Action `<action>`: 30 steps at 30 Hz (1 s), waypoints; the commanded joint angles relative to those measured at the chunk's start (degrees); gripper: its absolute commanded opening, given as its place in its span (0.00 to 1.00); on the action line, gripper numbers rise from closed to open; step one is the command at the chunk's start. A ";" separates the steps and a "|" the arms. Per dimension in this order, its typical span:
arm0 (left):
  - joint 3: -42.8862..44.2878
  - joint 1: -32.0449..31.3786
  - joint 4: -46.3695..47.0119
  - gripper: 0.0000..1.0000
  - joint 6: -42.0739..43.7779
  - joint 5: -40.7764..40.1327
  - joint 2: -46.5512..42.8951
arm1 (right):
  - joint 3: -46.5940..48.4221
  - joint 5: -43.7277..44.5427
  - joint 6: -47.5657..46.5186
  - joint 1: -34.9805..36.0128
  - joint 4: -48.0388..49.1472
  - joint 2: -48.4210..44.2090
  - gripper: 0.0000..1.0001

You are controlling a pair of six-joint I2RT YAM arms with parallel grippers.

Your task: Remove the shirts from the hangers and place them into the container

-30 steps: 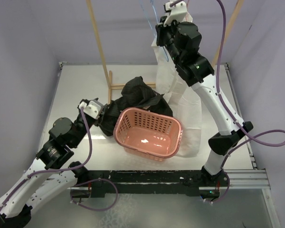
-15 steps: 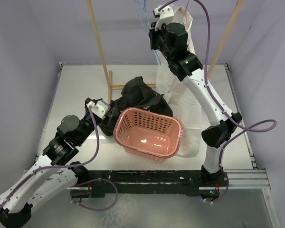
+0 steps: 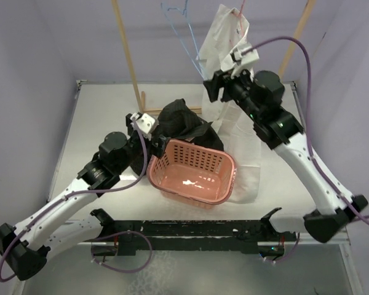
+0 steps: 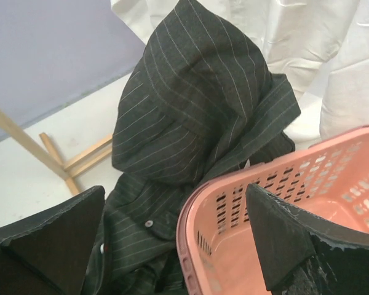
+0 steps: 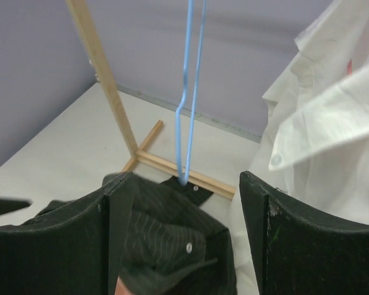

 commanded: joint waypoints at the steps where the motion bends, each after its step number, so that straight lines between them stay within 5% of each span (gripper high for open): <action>1: 5.23 0.24 6.59 0.99 -3.82 -0.75 7.54 | -12.21 -4.29 4.40 -0.02 4.73 -13.33 0.72; 16: 12.52 5.27 23.36 0.99 -3.56 5.30 32.10 | -32.45 -4.19 8.21 0.03 -1.71 -40.31 0.72; 23: 13.52 14.46 30.81 0.98 -10.73 21.54 42.69 | -34.41 -4.21 7.86 -0.02 -5.97 -43.63 0.71; 25: 12.46 15.74 33.74 0.79 -12.47 25.50 43.13 | -34.76 -3.79 7.64 0.00 -6.57 -44.33 0.71; 27: 11.31 17.24 36.36 0.36 -15.70 26.87 42.31 | -35.25 -3.16 7.67 0.05 -6.40 -44.91 0.71; 28: 10.68 18.12 37.27 0.06 -17.72 26.48 41.61 | -35.34 -3.00 7.68 0.02 -6.33 -45.12 0.71; 30: 11.15 20.95 35.22 0.00 -20.93 26.11 39.88 | -35.33 -2.85 7.85 -0.01 -6.17 -45.13 0.71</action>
